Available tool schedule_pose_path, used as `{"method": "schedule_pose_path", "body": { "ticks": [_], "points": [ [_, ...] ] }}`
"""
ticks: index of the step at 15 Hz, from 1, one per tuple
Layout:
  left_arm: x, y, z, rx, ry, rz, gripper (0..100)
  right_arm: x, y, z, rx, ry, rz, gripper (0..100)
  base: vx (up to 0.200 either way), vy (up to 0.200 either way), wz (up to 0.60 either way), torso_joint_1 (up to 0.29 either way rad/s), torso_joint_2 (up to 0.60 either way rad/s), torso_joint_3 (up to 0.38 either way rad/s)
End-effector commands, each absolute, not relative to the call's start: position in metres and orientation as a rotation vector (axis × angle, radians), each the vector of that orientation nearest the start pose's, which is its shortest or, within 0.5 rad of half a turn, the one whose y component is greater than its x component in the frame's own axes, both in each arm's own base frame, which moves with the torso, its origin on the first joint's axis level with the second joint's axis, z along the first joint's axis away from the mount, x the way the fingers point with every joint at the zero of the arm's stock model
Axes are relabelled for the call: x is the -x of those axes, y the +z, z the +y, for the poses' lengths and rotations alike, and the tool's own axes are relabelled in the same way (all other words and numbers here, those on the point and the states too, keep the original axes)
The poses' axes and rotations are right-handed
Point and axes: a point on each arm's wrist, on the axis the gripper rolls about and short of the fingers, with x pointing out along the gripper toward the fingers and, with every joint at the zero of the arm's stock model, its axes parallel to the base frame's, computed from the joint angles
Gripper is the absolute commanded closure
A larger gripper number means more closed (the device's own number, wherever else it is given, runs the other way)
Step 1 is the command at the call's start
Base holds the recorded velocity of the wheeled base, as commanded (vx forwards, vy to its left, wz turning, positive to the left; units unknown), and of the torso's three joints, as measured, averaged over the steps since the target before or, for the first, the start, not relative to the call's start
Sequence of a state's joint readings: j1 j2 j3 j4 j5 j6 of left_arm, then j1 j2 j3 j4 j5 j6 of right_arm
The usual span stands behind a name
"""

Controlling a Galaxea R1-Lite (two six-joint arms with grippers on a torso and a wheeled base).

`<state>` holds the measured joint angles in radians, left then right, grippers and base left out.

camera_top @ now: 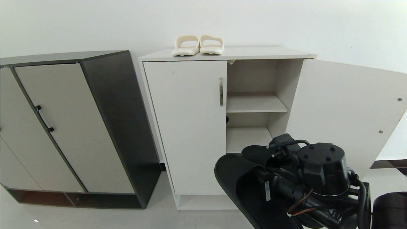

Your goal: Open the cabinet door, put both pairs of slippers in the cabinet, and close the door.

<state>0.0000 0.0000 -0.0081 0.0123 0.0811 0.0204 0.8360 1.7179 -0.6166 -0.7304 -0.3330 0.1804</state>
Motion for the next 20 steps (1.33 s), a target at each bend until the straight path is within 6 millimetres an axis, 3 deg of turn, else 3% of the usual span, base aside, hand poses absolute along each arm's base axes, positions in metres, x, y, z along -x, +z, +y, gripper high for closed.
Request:
{"method": "schedule_pose_path", "body": {
  "ticks": [1, 4, 8, 11, 15, 20],
  "points": [
    [0.023, 0.076, -0.002, -0.064, -0.095, 0.000, 100, -0.193, 0.137, 0.207, 0.043, 0.476, 0.359, 100, 0.000, 0.000, 0.00, 0.000, 0.00, 0.000],
    [0.023, 0.075, -0.001, -0.048, -0.023, 0.003, 100, -0.194, 0.145, 0.211, 0.013, 0.482, 0.312, 100, 0.000, 0.000, 0.00, 0.000, 0.00, 0.000],
    [0.023, 0.076, -0.001, -0.006, -0.023, 0.003, 100, -0.216, 0.153, 0.230, 0.000, 0.351, 0.266, 100, 0.000, -0.050, 0.00, 0.001, 0.00, 0.001],
    [0.023, 0.076, 0.000, -0.006, -0.021, 0.003, 100, -0.231, 0.142, 0.240, 0.006, 0.225, 0.264, 100, 0.000, -0.200, 0.00, -0.002, 0.00, 0.001],
    [0.023, 0.076, 0.000, -0.006, -0.025, 0.003, 100, -0.236, 0.129, 0.244, 0.027, 0.215, 0.291, 100, 0.000, -0.200, 0.00, 0.004, 0.00, 0.001],
    [0.023, 0.076, 0.000, 0.000, -0.020, 0.002, 100, -0.253, 0.107, 0.244, 0.018, 0.169, 0.331, 100, 0.000, 0.000, 0.00, 0.000, 0.00, 0.000]
  ]
}}
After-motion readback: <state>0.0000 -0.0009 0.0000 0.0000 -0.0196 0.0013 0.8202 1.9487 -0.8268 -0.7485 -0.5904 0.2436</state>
